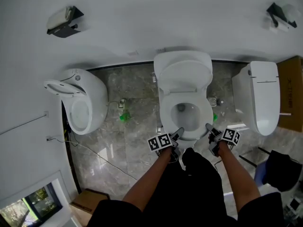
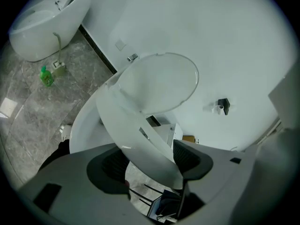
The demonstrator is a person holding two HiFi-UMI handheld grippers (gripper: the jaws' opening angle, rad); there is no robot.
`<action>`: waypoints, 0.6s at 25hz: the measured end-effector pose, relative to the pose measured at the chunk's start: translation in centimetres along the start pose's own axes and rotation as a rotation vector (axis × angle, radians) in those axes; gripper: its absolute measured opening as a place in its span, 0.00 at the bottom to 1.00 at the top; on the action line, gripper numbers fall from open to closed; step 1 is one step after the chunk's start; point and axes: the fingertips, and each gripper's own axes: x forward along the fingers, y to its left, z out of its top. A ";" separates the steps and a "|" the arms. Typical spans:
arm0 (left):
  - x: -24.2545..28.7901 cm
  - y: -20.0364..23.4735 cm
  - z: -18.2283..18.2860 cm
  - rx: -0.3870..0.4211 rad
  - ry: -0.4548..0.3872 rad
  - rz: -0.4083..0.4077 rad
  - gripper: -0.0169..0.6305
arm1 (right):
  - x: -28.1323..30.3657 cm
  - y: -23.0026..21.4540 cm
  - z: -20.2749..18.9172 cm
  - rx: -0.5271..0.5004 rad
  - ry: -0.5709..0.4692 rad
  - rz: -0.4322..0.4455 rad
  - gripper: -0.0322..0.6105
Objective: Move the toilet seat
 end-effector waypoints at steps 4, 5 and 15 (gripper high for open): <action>-0.2 -0.2 0.0 -0.005 0.031 0.007 0.49 | -0.2 0.3 0.1 -0.006 -0.015 -0.014 0.43; -0.1 -0.3 0.1 -0.004 0.036 0.005 0.49 | -0.1 0.4 0.2 -0.005 -0.024 -0.017 0.43; 0.3 -3.2 3.4 -0.046 -0.053 0.006 0.49 | -0.3 3.3 3.1 0.039 -0.101 0.060 0.44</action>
